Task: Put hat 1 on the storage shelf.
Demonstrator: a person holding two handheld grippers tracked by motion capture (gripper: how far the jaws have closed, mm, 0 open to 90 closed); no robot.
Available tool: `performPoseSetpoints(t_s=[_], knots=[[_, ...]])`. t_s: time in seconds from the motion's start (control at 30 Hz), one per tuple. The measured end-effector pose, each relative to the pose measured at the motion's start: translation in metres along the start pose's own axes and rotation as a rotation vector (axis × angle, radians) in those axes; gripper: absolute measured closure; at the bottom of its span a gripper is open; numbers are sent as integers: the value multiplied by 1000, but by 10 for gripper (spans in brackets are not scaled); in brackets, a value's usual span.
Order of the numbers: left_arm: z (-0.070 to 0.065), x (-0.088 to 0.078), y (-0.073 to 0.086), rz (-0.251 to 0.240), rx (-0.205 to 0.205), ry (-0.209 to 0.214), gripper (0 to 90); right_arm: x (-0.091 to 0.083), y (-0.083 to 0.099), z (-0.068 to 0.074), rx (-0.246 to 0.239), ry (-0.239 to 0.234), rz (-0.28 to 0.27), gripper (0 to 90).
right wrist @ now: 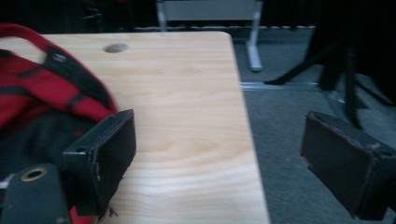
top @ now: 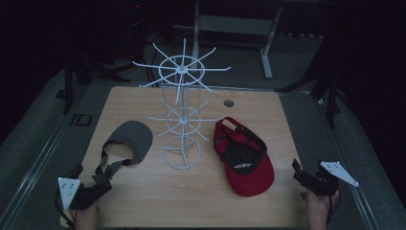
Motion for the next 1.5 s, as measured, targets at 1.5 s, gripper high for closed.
performPoseSetpoints(t_s=[1.5], knots=[[-19,4,6,87,-78,117,42,77,-35,132,-304,-443,151,187]])
Point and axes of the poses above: each handheld gripper's, and its own axes: x roughly forward along the jaws, y roughly out of its underside, z roughly to its left, the point moved 9 cm from there along x, roughly forward along the jaws, and after that the axes turned 11 degrees about y, right-handed, at the moved point
